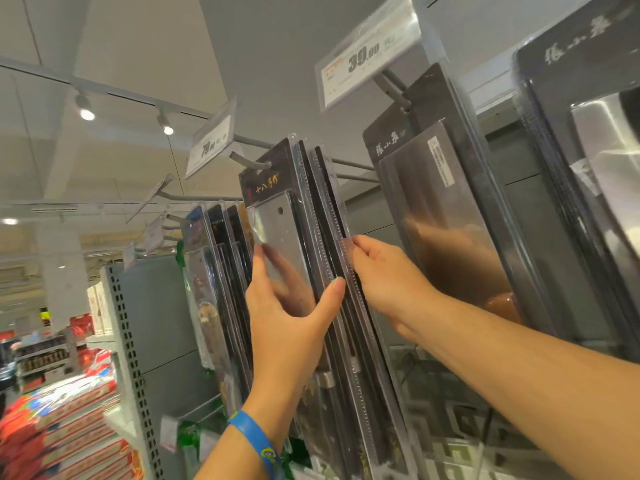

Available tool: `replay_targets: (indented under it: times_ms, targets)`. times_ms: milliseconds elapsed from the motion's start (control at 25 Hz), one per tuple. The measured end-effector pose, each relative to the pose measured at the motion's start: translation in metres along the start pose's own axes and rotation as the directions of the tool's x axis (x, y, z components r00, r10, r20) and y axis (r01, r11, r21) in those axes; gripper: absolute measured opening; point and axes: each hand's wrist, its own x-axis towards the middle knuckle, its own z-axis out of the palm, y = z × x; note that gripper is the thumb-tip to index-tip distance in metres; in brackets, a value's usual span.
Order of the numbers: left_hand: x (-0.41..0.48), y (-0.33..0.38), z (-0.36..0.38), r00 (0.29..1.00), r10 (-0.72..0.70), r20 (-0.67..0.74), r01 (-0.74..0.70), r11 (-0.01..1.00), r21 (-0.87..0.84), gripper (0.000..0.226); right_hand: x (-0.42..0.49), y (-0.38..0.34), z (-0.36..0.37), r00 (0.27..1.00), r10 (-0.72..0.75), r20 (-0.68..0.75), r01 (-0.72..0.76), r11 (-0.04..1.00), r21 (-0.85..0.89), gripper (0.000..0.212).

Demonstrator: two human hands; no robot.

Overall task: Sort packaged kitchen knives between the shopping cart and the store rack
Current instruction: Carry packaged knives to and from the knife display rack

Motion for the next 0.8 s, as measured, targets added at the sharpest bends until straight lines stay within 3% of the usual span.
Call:
replay_targets:
  times_ms: [240, 640, 800]
  targets:
    - [-0.007, 0.004, 0.002, 0.999, -0.013, -0.045, 0.015, 0.999, 0.031, 0.117, -0.002, -0.001, -0.002, 1.000, 0.008, -0.018, -0.006, 0.995, 0.101, 0.032]
    - [-0.012, 0.018, 0.007, 0.995, -0.075, -0.068, 0.078, 0.996, 0.040, 0.118, -0.010, -0.005, -0.002, 1.000, -0.011, -0.017, 0.010, 1.000, -0.015, 0.031]
    - [-0.019, 0.018, 0.005, 0.993, -0.110, -0.051, 0.111, 0.993, 0.027, 0.116, -0.023, -0.006, -0.008, 0.997, 0.046, -0.068, -0.049, 0.998, -0.048, 0.035]
